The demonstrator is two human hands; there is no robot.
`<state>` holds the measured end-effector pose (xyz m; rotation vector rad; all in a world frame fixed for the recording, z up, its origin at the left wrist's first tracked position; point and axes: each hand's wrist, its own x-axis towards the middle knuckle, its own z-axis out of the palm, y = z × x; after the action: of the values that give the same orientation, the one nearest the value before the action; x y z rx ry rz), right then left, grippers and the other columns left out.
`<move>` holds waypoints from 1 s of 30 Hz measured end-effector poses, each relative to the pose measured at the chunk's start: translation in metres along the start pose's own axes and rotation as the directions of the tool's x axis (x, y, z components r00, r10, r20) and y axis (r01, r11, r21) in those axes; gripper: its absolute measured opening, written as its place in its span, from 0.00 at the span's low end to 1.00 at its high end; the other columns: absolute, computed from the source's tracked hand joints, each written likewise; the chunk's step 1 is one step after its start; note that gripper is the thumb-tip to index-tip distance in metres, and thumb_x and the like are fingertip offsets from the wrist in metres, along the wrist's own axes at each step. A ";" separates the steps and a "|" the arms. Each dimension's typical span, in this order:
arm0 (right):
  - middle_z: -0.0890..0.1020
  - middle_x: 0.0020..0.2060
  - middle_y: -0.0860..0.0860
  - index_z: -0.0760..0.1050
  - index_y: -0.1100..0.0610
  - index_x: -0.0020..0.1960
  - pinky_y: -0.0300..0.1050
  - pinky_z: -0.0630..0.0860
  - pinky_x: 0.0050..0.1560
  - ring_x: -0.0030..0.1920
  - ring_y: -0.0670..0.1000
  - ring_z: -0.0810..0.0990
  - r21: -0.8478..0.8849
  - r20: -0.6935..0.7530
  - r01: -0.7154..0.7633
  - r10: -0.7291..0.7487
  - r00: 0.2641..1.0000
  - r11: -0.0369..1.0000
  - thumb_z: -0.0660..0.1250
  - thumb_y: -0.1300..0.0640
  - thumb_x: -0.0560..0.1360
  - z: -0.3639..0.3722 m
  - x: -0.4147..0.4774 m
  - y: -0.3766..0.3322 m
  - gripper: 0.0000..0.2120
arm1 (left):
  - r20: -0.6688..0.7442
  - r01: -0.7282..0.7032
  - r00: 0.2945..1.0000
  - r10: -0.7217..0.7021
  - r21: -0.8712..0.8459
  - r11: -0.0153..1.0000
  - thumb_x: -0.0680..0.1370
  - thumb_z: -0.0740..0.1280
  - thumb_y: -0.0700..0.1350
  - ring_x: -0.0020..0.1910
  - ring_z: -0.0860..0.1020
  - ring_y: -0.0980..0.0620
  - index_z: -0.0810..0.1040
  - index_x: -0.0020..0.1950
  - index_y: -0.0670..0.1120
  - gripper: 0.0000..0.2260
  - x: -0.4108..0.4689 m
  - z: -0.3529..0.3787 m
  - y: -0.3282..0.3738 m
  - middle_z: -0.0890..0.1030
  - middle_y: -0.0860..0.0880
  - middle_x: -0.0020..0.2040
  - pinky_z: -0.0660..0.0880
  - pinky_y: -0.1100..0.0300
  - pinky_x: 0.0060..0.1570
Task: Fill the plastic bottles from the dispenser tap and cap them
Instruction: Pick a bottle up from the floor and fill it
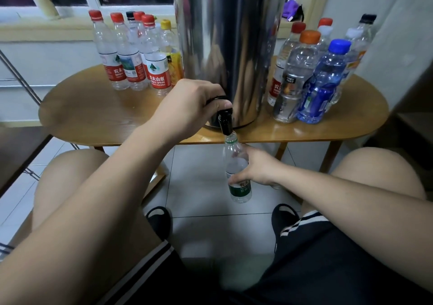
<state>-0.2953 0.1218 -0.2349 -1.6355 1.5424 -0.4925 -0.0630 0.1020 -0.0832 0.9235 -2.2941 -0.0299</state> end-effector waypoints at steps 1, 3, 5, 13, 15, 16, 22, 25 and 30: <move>0.79 0.69 0.46 0.75 0.44 0.66 0.55 0.79 0.70 0.67 0.53 0.79 0.013 -0.009 -0.007 0.007 1.000 1.000 0.90 0.52 0.62 0.002 0.000 0.002 0.38 | -0.002 -0.015 1.000 0.015 0.016 1.000 0.85 0.69 0.55 0.39 0.78 0.50 0.85 0.50 0.44 0.15 0.000 0.000 0.001 0.81 0.50 0.40 0.72 0.54 0.39; 0.80 0.68 0.45 0.75 0.44 0.66 0.56 0.79 0.69 0.66 0.53 0.80 0.043 -0.039 -0.021 0.023 0.999 0.999 0.90 0.54 0.62 0.004 0.000 0.003 0.38 | -0.001 -0.036 0.999 0.036 0.048 0.998 0.84 0.67 0.56 0.39 0.78 0.50 0.85 0.49 0.44 0.17 -0.001 -0.001 0.003 0.81 0.49 0.40 0.72 0.54 0.39; 0.80 0.66 0.45 0.75 0.45 0.67 0.55 0.80 0.68 0.65 0.54 0.81 0.069 -0.049 -0.027 0.030 0.998 0.997 0.89 0.55 0.63 0.007 0.000 0.002 0.38 | -0.014 -0.047 0.999 0.048 0.059 0.997 0.84 0.65 0.58 0.40 0.79 0.49 0.85 0.50 0.44 0.19 -0.004 0.000 0.004 0.81 0.49 0.41 0.73 0.54 0.39; 0.77 0.69 0.48 0.73 0.47 0.68 0.47 0.80 0.57 0.65 0.54 0.79 0.024 -0.028 -0.049 0.049 0.998 0.999 0.88 0.53 0.66 0.017 -0.003 0.003 0.37 | -0.102 -0.070 0.992 0.077 0.071 0.995 0.85 0.68 0.53 0.41 0.80 0.47 0.86 0.54 0.44 0.14 -0.013 0.008 0.003 0.79 0.49 0.43 0.75 0.51 0.38; 0.77 0.70 0.47 0.73 0.47 0.68 0.46 0.79 0.56 0.64 0.54 0.79 0.027 -0.036 -0.041 0.042 0.999 0.999 0.88 0.54 0.66 0.021 -0.001 0.000 0.37 | -0.107 -0.078 0.991 0.086 0.073 0.994 0.85 0.68 0.53 0.41 0.79 0.47 0.86 0.54 0.44 0.13 -0.015 0.008 0.004 0.79 0.49 0.43 0.75 0.52 0.38; 0.78 0.69 0.48 0.73 0.47 0.68 0.47 0.80 0.57 0.64 0.54 0.79 0.039 -0.041 -0.036 0.037 0.998 0.999 0.88 0.54 0.65 0.023 0.000 -0.002 0.36 | -0.114 -0.075 0.990 0.083 0.073 0.994 0.85 0.68 0.53 0.41 0.79 0.46 0.86 0.53 0.43 0.14 -0.015 0.009 0.004 0.79 0.49 0.42 0.75 0.51 0.39; 0.80 0.65 0.49 0.74 0.48 0.67 0.53 0.82 0.63 0.62 0.54 0.81 0.095 -0.072 -0.032 0.039 0.997 0.995 0.89 0.55 0.64 0.033 0.005 -0.002 0.37 | -0.140 -0.073 0.987 0.080 0.056 0.996 0.85 0.68 0.54 0.41 0.80 0.46 0.86 0.53 0.43 0.14 -0.016 0.010 0.004 0.78 0.50 0.42 0.75 0.50 0.40; 0.81 0.64 0.48 0.75 0.46 0.66 0.56 0.82 0.65 0.61 0.54 0.82 0.099 -0.080 -0.036 0.044 0.996 0.994 0.89 0.53 0.62 0.034 0.006 0.001 0.38 | -0.140 -0.067 0.988 0.073 0.047 0.997 0.85 0.68 0.55 0.42 0.80 0.46 0.86 0.53 0.44 0.15 -0.018 0.011 0.003 0.79 0.49 0.43 0.77 0.48 0.41; 0.82 0.64 0.48 0.74 0.46 0.66 0.56 0.82 0.66 0.62 0.54 0.82 0.109 -0.091 -0.039 0.049 0.995 0.993 0.90 0.52 0.61 0.031 0.008 0.004 0.39 | -0.151 -0.050 0.987 0.052 0.022 0.999 0.87 0.66 0.57 0.41 0.78 0.48 0.86 0.52 0.43 0.18 -0.018 0.011 0.004 0.79 0.49 0.42 0.74 0.52 0.40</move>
<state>-0.2732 0.1237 -0.2584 -1.5123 1.5892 -0.6246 -0.0629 0.1139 -0.1009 0.8463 -2.1788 0.0810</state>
